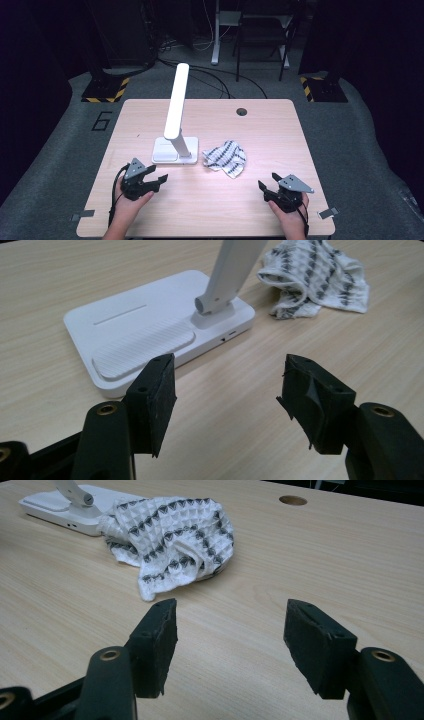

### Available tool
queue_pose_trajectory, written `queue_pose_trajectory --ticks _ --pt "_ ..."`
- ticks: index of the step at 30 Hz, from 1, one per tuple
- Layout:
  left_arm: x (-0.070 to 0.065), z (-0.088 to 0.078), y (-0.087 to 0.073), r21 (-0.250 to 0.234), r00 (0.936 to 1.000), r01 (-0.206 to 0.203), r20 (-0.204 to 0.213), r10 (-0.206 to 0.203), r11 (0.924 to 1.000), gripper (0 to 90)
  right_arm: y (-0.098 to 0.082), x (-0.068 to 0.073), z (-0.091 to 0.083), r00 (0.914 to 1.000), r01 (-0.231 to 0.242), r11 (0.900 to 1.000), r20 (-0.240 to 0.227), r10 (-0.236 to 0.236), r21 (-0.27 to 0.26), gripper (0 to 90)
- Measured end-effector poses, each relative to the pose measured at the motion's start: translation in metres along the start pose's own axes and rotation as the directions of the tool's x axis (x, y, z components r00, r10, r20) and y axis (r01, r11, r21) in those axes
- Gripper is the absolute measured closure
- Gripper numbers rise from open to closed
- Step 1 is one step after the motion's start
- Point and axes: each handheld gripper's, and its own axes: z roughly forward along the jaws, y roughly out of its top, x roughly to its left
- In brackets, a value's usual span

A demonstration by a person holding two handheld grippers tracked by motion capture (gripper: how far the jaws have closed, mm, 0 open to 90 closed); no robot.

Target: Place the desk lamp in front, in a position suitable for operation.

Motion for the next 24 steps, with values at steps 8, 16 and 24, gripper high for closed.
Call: queue_pose_trajectory --ticks 8,16,24 --pt "0.02 0.024 0.014 0.05 0.9999 -0.005 -0.016 0.005 0.9988 38.1 0.001 -0.001 -0.002 0.9997 -0.024 1.0 -0.005 0.024 -0.011 38.0" --pt "0.045 0.056 0.02 0.1 0.9985 0.045 -0.036 -0.042 0.994 33.6 -0.001 -0.003 -0.002 0.9991 -0.04 0.999 -0.01 0.04 -0.011 38.0" --pt "0.06 0.071 0.016 0.125 0.9973 0.073 -0.005 -0.073 0.9895 33.2 -0.002 -0.004 -0.003 0.9989 -0.047 0.999 -0.005 0.046 -0.006 38.0"
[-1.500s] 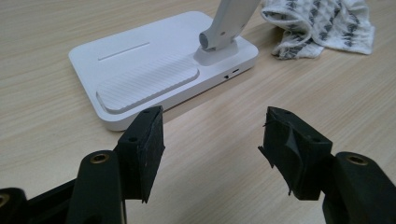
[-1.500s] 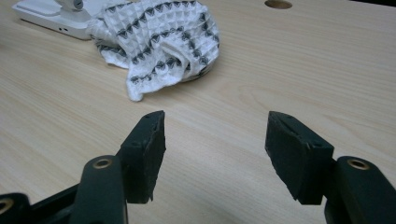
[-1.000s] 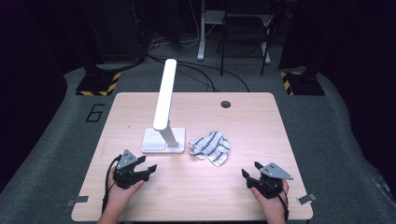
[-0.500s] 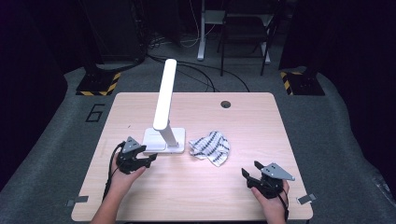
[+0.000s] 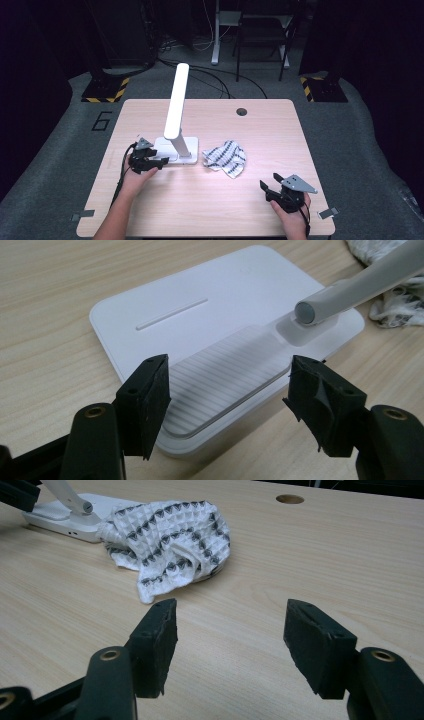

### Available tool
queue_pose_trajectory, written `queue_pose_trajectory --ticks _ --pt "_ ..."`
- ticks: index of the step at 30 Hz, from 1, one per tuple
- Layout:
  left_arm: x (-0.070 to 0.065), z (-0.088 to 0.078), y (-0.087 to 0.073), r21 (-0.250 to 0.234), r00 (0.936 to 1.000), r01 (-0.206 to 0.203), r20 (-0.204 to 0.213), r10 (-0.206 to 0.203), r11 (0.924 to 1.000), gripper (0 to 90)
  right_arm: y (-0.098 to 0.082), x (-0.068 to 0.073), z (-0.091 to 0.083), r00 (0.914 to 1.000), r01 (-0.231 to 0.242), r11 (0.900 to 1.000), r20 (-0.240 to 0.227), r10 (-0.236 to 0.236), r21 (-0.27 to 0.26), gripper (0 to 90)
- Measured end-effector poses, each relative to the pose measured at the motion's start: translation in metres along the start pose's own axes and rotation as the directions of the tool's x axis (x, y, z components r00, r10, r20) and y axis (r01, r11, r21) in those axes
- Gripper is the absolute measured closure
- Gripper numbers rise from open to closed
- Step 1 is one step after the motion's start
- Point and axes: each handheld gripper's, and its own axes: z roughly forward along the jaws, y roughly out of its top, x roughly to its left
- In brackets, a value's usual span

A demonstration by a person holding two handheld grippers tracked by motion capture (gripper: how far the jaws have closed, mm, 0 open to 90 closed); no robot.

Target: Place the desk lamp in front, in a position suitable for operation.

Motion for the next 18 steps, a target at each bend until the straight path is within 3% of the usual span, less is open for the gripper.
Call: queue_pose_trajectory --ticks 12,15,18 --pt "0.01 0.009 -0.001 -0.033 0.9999 -0.01 0.013 0.011 0.9994 30.1 0.0 0.001 0.001 0.9999 0.003 1.0 -0.011 -0.002 0.006 38.1" --pt "0.008 0.012 0.007 0.016 0.9979 -0.065 -0.003 0.065 0.9978 29.3 0.0 0.0 0.001 0.9999 -0.009 1.0 -0.006 0.009 0.005 38.1" --pt "0.008 0.013 0.009 0.026 0.9987 -0.049 0.01 0.049 0.9984 30.3 0.0 0.0 0.002 0.9999 -0.012 1.0 -0.008 0.012 -0.001 38.1"
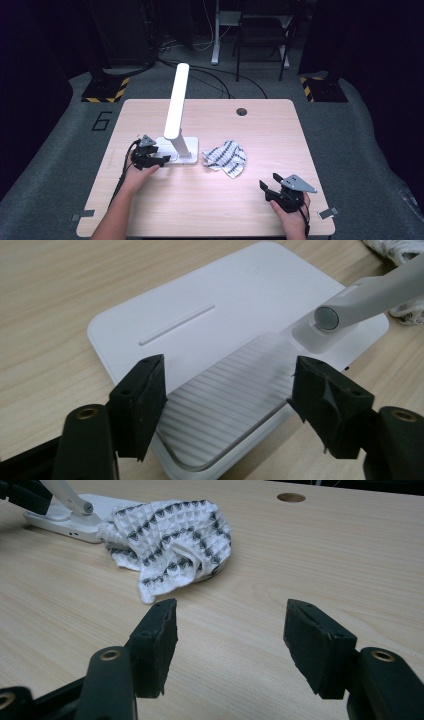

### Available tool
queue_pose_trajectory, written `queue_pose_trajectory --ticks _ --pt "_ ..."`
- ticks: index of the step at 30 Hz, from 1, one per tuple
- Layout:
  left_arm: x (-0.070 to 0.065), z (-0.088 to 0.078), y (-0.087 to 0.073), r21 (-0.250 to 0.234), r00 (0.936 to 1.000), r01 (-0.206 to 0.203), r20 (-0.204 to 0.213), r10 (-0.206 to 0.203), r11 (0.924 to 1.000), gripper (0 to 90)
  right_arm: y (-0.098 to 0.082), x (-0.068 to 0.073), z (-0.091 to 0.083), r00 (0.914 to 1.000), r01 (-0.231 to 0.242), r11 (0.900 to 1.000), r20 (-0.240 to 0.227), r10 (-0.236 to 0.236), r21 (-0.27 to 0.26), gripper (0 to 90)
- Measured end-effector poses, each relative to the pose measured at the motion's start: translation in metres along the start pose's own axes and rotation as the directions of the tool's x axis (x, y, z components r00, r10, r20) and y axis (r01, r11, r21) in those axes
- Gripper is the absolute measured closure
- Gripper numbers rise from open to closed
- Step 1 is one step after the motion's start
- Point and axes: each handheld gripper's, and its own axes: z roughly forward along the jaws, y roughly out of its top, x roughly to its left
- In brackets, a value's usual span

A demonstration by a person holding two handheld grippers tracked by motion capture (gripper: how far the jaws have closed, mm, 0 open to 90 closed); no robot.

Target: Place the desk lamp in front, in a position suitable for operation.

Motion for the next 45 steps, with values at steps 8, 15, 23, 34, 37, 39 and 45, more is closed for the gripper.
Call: queue_pose_trajectory --ticks 8,15,23,34,37,39,45 --pt "-0.007 -0.002 0.002 0.046 0.9992 -0.039 0.001 0.039 0.9982 34.5 0.0 -0.001 -0.002 1.0 0.002 1.0 -0.002 -0.002 -0.005 38.1" --pt "-0.018 -0.008 -0.002 0.075 0.9961 -0.088 0.009 0.087 0.9933 35.3 0.002 -0.001 -0.003 1.0 -0.002 1.0 -0.002 0.001 -0.011 38.1" --pt "-0.036 -0.012 -0.008 0.069 0.9937 -0.111 0.024 0.11 0.9914 35.3 0.003 0.001 -0.003 1.0 0.005 1.0 -0.004 -0.005 -0.003 38.3" --pt "-0.061 -0.01 -0.009 0.083 0.9858 -0.166 0.039 0.164 0.9826 42.5 0.002 0.0 -0.003 1.0 0.003 1.0 -0.003 -0.003 -0.006 38.5" --pt "-0.055 -0.012 -0.007 0.054 0.9891 -0.147 0.0 0.147 0.9876 39.5 0.002 0.0 -0.003 1.0 0.004 1.0 -0.002 -0.004 -0.007 38.5" --pt "-0.048 -0.017 -0.005 0.032 0.9924 -0.121 -0.019 0.121 0.9922 37.9 0.002 0.0 -0.003 1.0 0.005 1.0 -0.006 -0.005 -0.005 38.5" --pt "-0.027 -0.016 -0.008 0.02 0.9984 -0.029 -0.047 0.03 0.9994 37.6 0.002 0.0 -0.002 1.0 0.003 1.0 -0.004 -0.003 0.006 38.5"
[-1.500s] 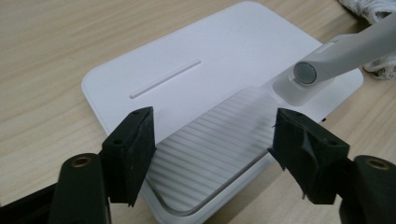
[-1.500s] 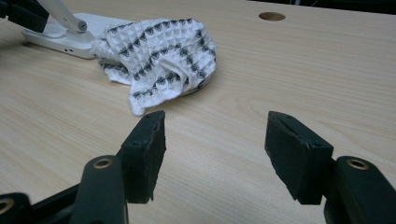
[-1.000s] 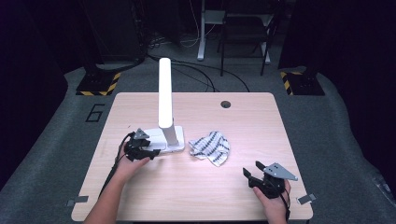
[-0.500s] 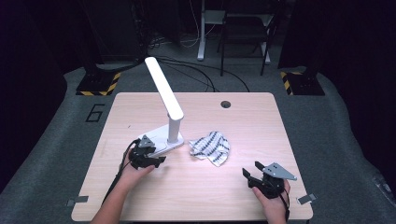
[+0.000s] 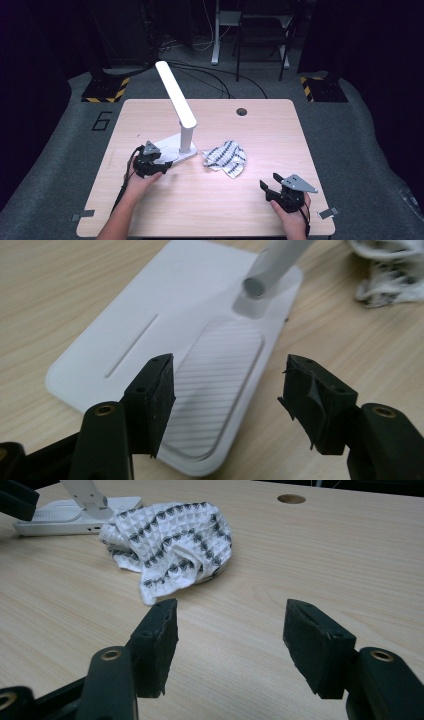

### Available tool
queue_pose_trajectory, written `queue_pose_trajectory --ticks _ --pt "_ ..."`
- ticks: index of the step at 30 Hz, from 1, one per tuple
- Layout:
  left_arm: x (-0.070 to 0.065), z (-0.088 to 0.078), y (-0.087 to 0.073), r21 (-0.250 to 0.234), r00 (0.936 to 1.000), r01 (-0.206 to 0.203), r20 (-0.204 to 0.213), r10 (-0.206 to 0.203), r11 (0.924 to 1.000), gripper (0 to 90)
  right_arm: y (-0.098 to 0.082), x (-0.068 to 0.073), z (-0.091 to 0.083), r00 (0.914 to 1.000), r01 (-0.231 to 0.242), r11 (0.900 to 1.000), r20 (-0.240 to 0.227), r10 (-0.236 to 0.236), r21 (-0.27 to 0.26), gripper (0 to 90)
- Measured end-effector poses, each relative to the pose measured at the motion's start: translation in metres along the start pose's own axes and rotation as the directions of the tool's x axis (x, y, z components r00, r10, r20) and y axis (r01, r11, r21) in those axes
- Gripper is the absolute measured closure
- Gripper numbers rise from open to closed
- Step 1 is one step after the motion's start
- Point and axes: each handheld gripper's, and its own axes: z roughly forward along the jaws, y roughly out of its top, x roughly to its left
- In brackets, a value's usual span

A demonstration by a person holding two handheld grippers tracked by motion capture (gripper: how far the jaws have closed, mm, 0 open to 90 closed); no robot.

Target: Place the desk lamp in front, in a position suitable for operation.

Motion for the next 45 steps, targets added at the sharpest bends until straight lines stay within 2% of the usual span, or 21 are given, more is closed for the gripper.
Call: queue_pose_trajectory --ticks 2,5,6,7,8,9,10,13,15,16,17,18,21,23,25,29,32,37,38,39,45 --pt "0.005 0.002 -0.002 0.022 1.0 0.002 -0.002 -0.002 0.9998 38.4 0.0 0.0 0.0 1.0 0.004 1.0 0.0 -0.004 -0.003 38.5" --pt "0.003 0.003 -0.002 0.017 1.0 -0.005 -0.003 0.005 0.9998 39.5 0.0 0.0 0.0 1.0 0.007 1.0 0.0 -0.007 0.0 38.5" --pt "0.0 0.003 -0.002 0.02 0.9994 -0.033 -0.012 0.033 0.9993 41.9 -0.001 0.0 0.001 1.0 -0.004 1.0 0.004 0.005 -0.008 38.5" --pt "0.0 0.003 -0.002 0.02 0.9994 -0.033 -0.012 0.033 0.9993 45.0 -0.001 0.0 0.001 1.0 -0.004 1.0 0.004 0.005 -0.008 38.5" --pt "-0.004 0.003 -0.002 0.031 0.997 -0.075 -0.019 0.075 0.9967 47.6 0.0 -0.001 0.0 1.0 -0.004 1.0 0.004 0.004 -0.003 38.5" --pt "-0.004 0.003 -0.002 0.031 0.997 -0.075 -0.019 0.075 0.9967 49.7 0.0 -0.001 0.0 1.0 -0.004 1.0 0.004 0.004 -0.003 38.5" --pt "-0.009 0.003 -0.001 0.04 0.9937 -0.1 -0.045 0.102 0.9942 54.1 0.0 -0.001 0.0 1.0 -0.003 1.0 0.003 0.003 -0.005 38.7" --pt "-0.011 0.004 -0.001 0.047 0.9917 -0.11 -0.061 0.113 0.9928 56.1 0.0 0.0 0.0 1.0 -0.002 1.0 0.003 0.002 -0.006 38.8" --pt "-0.012 0.004 -0.001 0.042 0.9901 -0.119 -0.071 0.121 0.9921 53.7 -0.001 0.0 0.0 1.0 0.004 1.0 0.001 -0.004 0.0 38.8" --pt "-0.011 0.005 -0.001 0.049 0.9909 -0.114 -0.066 0.117 0.9922 49.1 -0.001 0.0 0.0 1.0 0.003 1.0 -0.002 -0.003 -0.004 38.8" --pt "-0.008 0.005 -0.001 0.046 0.9911 -0.106 -0.076 0.109 0.9933 49.1 -0.001 0.0 0.0 1.0 0.003 1.0 -0.002 -0.003 -0.004 38.8" --pt "-0.003 0.005 -0.001 0.035 0.9956 -0.07 -0.06 0.072 0.9969 43.2 -0.001 -0.001 0.001 1.0 0.003 1.0 -0.002 -0.003 -0.002 38.8" --pt "0.002 0.005 -0.002 0.025 0.9969 -0.054 -0.056 0.055 0.9982 44.0 -0.001 -0.001 0.001 1.0 0.003 1.0 -0.004 -0.003 -0.002 38.8" --pt "0.008 0.008 -0.003 -0.001 0.9998 -0.006 -0.019 0.006 1.0 43.9 -0.001 -0.002 0.001 1.0 -0.003 1.0 -0.003 0.003 0.002 38.8" --pt "0.011 0.011 -0.004 -0.013 0.9998 0.01 0.019 -0.01 0.9999 39.4 -0.002 -0.002 0.002 1.0 -0.009 1.0 -0.003 0.009 0.004 38.8" --pt "0.01 0.013 -0.004 -0.021 0.9998 -0.011 0.016 0.011 0.9997 38.3 -0.002 -0.001 0.002 1.0 -0.01 1.0 0.0 0.01 0.003 38.8" --pt "0.005 0.012 -0.004 0.01 0.9978 -0.066 -0.003 0.066 0.9978 39.5 -0.002 -0.002 0.002 1.0 -0.008 1.0 -0.003 0.008 0.003 38.8" --pt "0.001 0.009 -0.005 0.024 0.997 -0.077 -0.006 0.077 0.9967 43.6 -0.002 -0.002 0.002 1.0 -0.005 1.0 -0.007 0.005 0.004 38.8" --pt "-0.001 0.008 -0.006 0.032 0.9952 -0.096 -0.017 0.097 0.9949 44.5 -0.002 -0.002 0.002 1.0 -0.007 1.0 -0.006 0.007 0.002 38.8" --pt "-0.009 0.007 -0.008 0.048 0.9878 -0.147 -0.046 0.149 0.988 45.2 -0.002 -0.002 0.002 0.9999 -0.01 1.0 -0.005 0.01 0.001 38.8" --pt "-0.015 0.007 -0.01 0.033 0.9885 -0.131 -0.072 0.133 0.9908 45.5 -0.001 -0.002 0.001 1.0 -0.009 1.0 -0.003 0.009 -0.002 38.9"
